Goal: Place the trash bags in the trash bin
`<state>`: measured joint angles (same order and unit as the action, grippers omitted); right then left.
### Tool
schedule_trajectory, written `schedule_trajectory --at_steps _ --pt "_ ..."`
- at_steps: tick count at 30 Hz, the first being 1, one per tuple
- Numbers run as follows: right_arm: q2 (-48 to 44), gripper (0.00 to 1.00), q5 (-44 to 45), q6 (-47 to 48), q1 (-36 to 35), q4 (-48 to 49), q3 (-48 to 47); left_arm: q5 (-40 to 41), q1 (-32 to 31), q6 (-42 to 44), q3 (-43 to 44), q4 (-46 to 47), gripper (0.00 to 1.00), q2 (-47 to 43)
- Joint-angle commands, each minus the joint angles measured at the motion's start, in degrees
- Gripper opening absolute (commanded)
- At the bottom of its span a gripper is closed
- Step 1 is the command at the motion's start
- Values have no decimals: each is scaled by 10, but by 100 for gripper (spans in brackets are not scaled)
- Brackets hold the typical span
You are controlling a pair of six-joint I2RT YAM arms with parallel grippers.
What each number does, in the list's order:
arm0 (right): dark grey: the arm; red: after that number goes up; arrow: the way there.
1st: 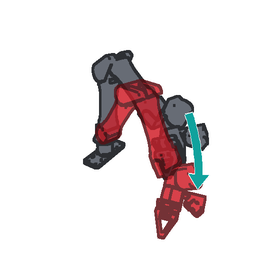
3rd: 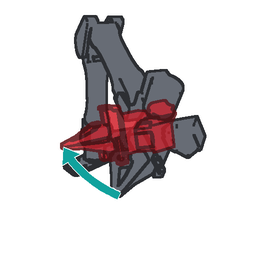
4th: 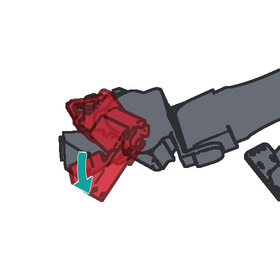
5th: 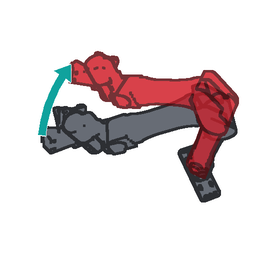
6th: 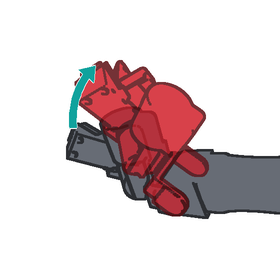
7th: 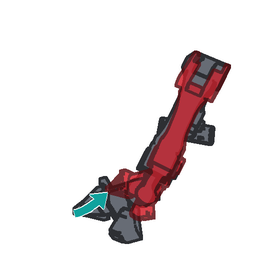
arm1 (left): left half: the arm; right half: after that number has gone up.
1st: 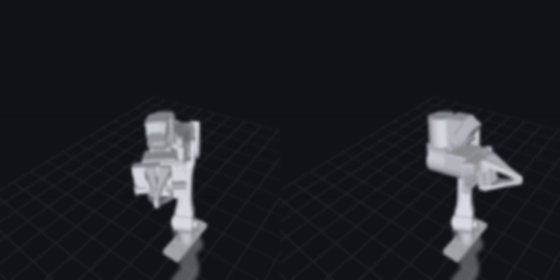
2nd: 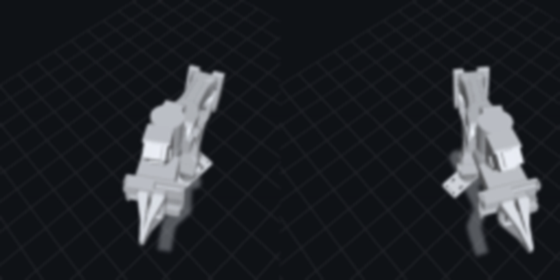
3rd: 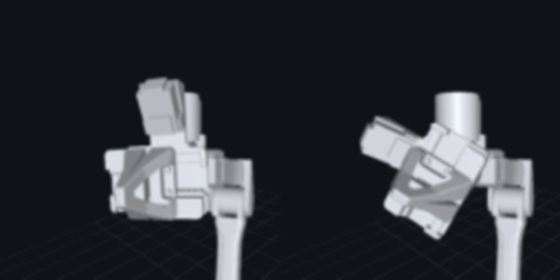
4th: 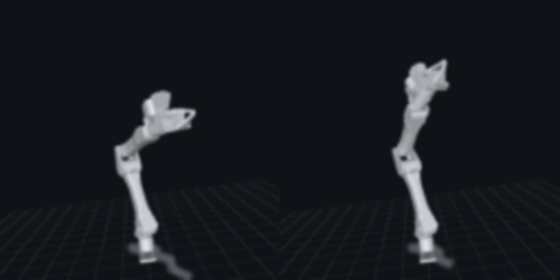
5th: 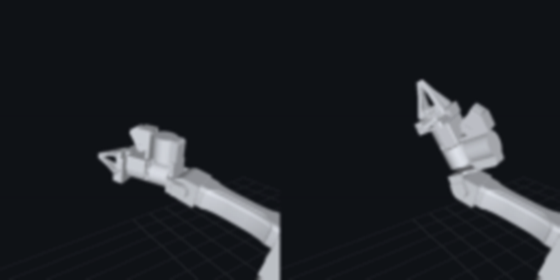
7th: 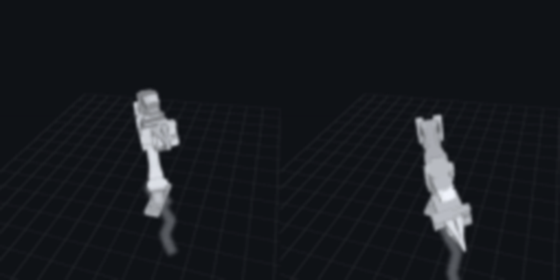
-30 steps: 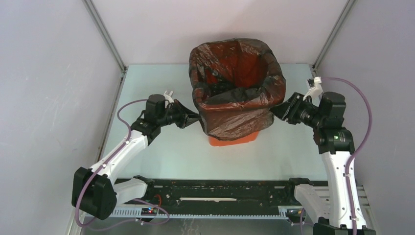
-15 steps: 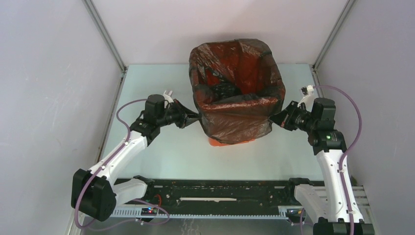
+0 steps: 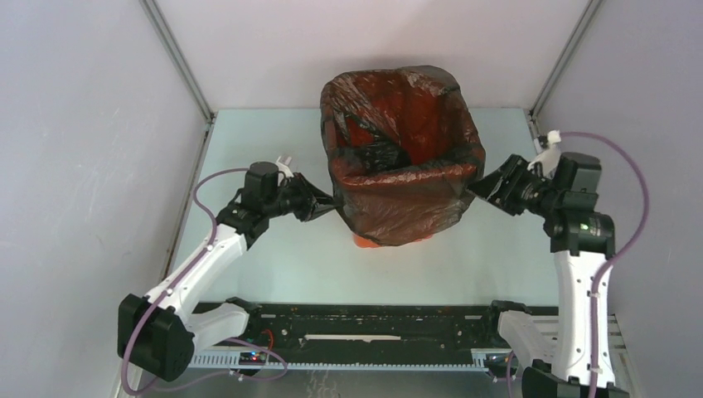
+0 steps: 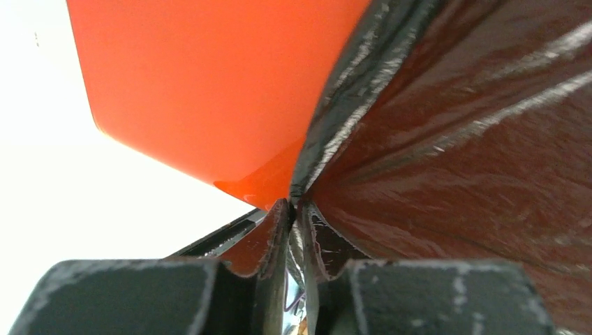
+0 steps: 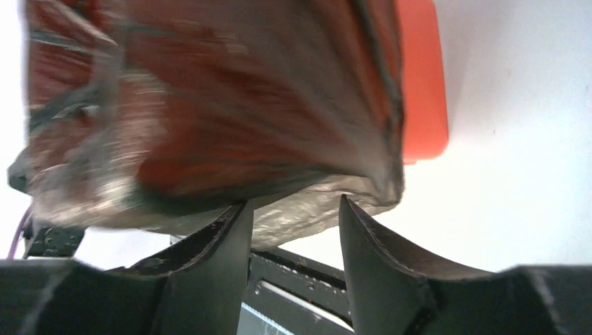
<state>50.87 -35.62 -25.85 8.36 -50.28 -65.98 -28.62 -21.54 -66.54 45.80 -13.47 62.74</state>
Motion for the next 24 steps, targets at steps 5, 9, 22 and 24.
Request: schedule_trajectory --at_steps 5,9,22,24 --pt "17 64 42 24 3 -113 -221 18 5 59 99 -65 32 -37" --pt "69 67 32 3 -5 -58 -312 5 5 77 112 -78 35 -33" --pt "385 80 219 45 -330 9 -551 -19 -2 31 38 -18 29 -33" --pt "434 80 254 66 -354 -23 -577 -19 -2 32 40 -16 29 -31"
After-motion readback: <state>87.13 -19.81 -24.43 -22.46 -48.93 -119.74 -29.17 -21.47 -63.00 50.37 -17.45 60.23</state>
